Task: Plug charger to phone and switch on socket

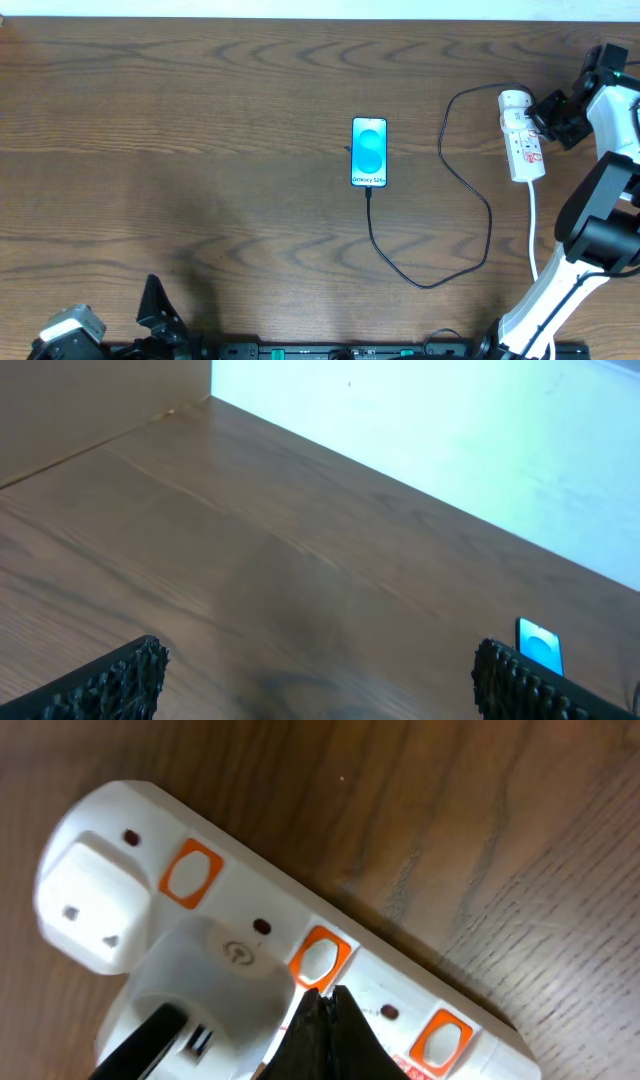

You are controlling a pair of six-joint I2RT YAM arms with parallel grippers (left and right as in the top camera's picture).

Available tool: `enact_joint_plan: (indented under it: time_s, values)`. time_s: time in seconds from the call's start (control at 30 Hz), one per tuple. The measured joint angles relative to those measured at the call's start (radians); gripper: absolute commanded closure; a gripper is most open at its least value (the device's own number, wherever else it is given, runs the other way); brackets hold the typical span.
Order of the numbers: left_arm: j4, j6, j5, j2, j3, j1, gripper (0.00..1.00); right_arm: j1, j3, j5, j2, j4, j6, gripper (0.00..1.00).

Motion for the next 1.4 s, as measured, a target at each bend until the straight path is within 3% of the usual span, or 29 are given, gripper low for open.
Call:
enact_joint_plan:
  time_s: [0.27,0.7,1.07,1.23,1.4]
  values:
    - [-0.183,0.0,0.0,0.0,-0.001,-0.006,0.02,-0.001,0.0,-0.028,0.032,0.041,0.0,0.99]
    - [-0.183,0.0,0.0,0.0,-0.001,-0.006,0.02,-0.005,0.01,-0.056,0.045,0.031,0.0,0.99]
    - [-0.183,0.0,0.0,-0.001,-0.001,-0.006,0.02,0.042,0.045,0.069,0.063,-0.029,-0.002,0.99]
    - [-0.182,0.0,0.0,-0.023,-0.001,-0.013,0.02,0.042,-0.006,0.044,-0.047,-0.114,-0.014,0.99]
    - [-0.183,0.0,0.0,-0.129,-0.001,-0.041,0.02,-0.061,-0.009,0.008,-0.393,-0.098,-0.022,0.99]
